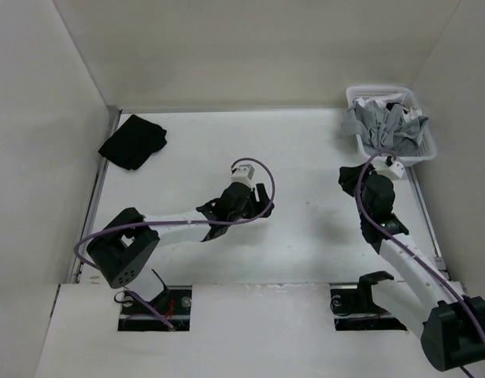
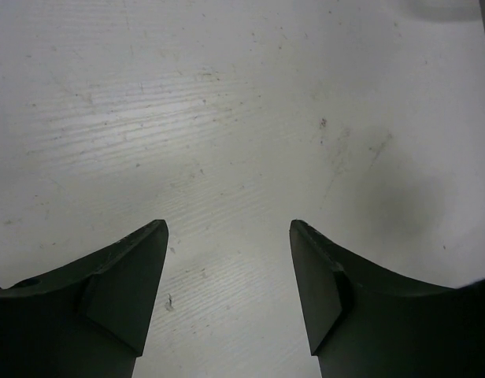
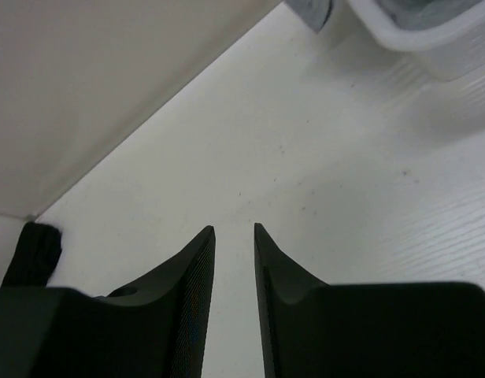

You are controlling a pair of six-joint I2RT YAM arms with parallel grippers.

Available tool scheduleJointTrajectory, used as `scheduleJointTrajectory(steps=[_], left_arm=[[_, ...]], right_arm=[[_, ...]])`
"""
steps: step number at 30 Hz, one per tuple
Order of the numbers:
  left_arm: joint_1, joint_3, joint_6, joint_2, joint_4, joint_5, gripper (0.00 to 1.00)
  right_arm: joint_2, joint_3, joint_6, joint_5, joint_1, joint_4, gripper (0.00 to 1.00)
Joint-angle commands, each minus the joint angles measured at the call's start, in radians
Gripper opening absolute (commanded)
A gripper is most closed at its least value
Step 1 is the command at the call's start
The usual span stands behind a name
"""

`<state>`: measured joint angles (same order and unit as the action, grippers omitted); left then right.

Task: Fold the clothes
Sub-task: Grab the tank top from the pile

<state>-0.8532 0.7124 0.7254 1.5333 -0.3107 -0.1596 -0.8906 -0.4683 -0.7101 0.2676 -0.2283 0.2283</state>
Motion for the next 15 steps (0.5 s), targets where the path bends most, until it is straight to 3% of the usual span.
scheduleJointTrajectory(steps=[1,3,5,6,7,10,13,15], left_arm=[[-0.036,-0.025,0.0,-0.035,-0.099,0.078,0.61],[-0.053,-0.048,-0.02,-0.027,-0.134,0.086,0.59],[-0.066,-0.08,-0.035,-0.03,-0.191,0.092,0.54],[-0.071,-0.099,-0.041,-0.038,-0.226,0.095,0.45],[-0.076,-0.112,-0.046,-0.045,-0.25,0.097,0.38],[-0.076,-0.143,-0.057,-0.076,-0.278,0.092,0.13],[-0.062,-0.157,-0.078,-0.096,-0.281,0.081,0.11],[-0.053,-0.163,-0.084,-0.091,-0.286,0.075,0.13]], right_arm=[[-0.011,-0.099,0.02,0.059,0.062,-0.053,0.31],[-0.031,-0.13,0.023,0.062,0.106,-0.066,0.28],[-0.065,-0.17,0.023,0.062,0.151,-0.078,0.15],[-0.097,-0.202,0.023,0.065,0.192,-0.092,0.03],[-0.128,-0.235,0.02,0.065,0.229,-0.11,0.0],[-0.261,-0.341,0.011,0.097,0.347,-0.122,0.0],[-0.442,-0.466,-0.011,0.104,0.467,-0.126,0.12],[-0.563,-0.557,-0.026,0.078,0.534,-0.135,0.27]])
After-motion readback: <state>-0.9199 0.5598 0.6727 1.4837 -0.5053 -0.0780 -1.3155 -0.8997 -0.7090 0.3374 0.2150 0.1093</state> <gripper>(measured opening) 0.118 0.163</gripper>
